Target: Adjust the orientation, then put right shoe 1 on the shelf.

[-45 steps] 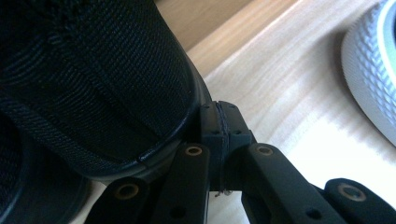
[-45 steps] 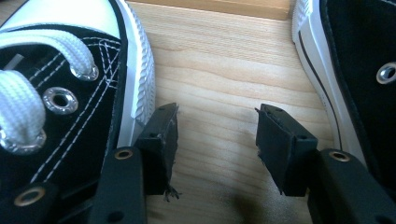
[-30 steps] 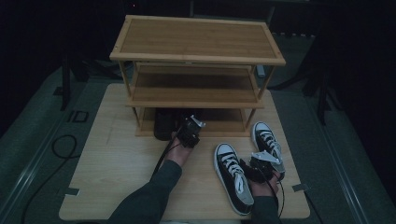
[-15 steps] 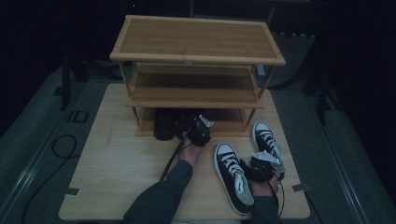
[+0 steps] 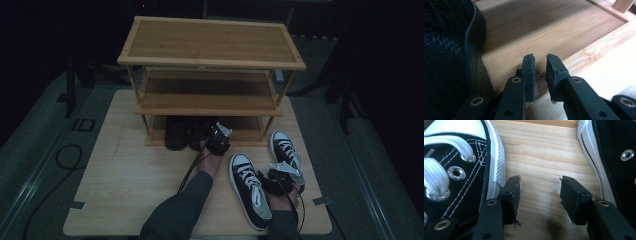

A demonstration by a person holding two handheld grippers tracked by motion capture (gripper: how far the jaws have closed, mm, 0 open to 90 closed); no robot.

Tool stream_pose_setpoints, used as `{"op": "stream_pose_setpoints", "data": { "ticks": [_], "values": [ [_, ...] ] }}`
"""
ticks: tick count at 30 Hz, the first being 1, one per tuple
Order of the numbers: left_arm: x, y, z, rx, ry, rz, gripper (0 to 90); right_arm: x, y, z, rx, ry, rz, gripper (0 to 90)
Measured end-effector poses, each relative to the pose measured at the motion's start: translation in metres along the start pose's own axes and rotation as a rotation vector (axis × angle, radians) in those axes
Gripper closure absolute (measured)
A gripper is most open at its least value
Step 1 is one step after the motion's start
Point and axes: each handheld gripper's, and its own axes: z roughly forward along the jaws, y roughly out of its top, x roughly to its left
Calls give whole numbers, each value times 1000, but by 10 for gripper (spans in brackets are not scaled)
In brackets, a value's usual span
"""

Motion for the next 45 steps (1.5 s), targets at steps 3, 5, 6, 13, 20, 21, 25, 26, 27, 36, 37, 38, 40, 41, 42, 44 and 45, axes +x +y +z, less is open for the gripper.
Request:
{"op": "stream_pose_setpoints", "data": {
  "ticks": [3, 5, 6, 13, 20, 21, 25, 26, 27, 36, 37, 38, 40, 41, 42, 44, 45],
  "values": [
    [0, 1, 3, -6, -1, -12, 828, 1, 1, -2, 8, -11, -10, 534],
    [-1, 1, 6, -4, 18, -20, 878, 4, 2, -4, 4, -31, -38, 567],
    [-1, 1, 7, 3, 25, -25, 887, 5, 2, -5, 1, -31, -46, 583],
    [-2, 4, 11, 22, 45, 0, 891, 3, 5, -13, -25, -13, -39, 596],
    [-2, 4, 11, 22, 47, 5, 892, 0, 7, -24, -66, 20, -26, 618],
    [-1, 4, 11, 23, 45, 3, 891, 0, 7, -25, -70, 19, -28, 615],
    [1, 3, 11, 21, 37, 9, 885, -3, 8, -27, -74, 20, -19, 609],
    [0, 3, 11, 20, 37, 5, 884, -4, 9, -28, -74, 26, -16, 604],
    [0, 3, 10, 21, 38, 6, 883, -6, 10, -29, -73, 31, -11, 599],
    [0, 3, 10, 19, 45, 4, 882, -15, 13, -42, -79, 83, 27, 593],
    [0, 3, 10, 19, 45, 4, 882, -15, 14, -44, -79, 88, 29, 597],
    [0, 3, 10, 21, 46, 4, 882, -15, 15, -45, -80, 90, 27, 604],
    [0, 3, 10, 21, 44, 4, 884, -15, 17, -47, -79, 93, 17, 623],
    [0, 3, 10, 22, 43, 3, 886, -16, 18, -48, -76, 104, 13, 642],
    [0, 3, 10, 22, 43, 3, 887, -16, 20, -49, -74, 117, 9, 657],
    [0, 3, 10, 21, 43, 4, 887, -16, 22, -52, -73, 120, -7, 676],
    [0, 3, 10, 21, 43, 4, 888, -15, 23, -53, -73, 125, -14, 688]
  ]
}}
